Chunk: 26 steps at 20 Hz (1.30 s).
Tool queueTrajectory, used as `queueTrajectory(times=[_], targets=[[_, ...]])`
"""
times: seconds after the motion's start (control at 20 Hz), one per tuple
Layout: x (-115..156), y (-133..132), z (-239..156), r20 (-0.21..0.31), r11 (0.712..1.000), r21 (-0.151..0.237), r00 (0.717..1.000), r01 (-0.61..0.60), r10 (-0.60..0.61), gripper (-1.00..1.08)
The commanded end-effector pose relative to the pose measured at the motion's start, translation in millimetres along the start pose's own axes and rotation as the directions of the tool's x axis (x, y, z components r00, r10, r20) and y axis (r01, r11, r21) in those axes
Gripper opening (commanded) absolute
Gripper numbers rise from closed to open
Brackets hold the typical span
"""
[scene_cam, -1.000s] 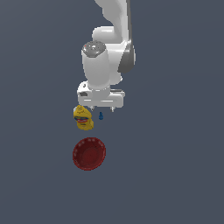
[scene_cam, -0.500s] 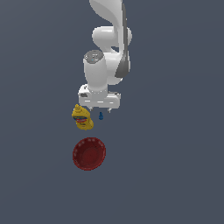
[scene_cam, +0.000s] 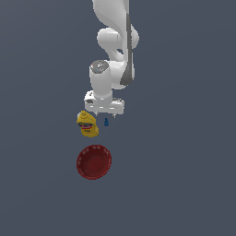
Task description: Pick up a designated object from a clutter of objects.
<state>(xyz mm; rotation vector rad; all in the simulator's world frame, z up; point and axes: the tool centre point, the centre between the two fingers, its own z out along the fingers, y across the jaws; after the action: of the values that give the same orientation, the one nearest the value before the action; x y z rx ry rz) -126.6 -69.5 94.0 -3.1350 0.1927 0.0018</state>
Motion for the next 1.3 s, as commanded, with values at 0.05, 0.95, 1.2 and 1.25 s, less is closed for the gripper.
queueTrajectory(times=[0.05,0.95,1.2,1.25], targets=[[-0.8,0.3,0.6,0.000,1.000,0.000,1.000,-0.001,0.001,1.00],[-2.3,0.7,48.6,-0.001,1.000,-0.001,1.000,-0.001,0.001,1.00],[-1.7,0.6,51.6,-0.001,1.000,-0.001,1.000,-0.001,0.001,1.00],[-1.6,0.7,51.4,-0.001,1.000,-0.001,1.000,-0.001,0.001,1.00]])
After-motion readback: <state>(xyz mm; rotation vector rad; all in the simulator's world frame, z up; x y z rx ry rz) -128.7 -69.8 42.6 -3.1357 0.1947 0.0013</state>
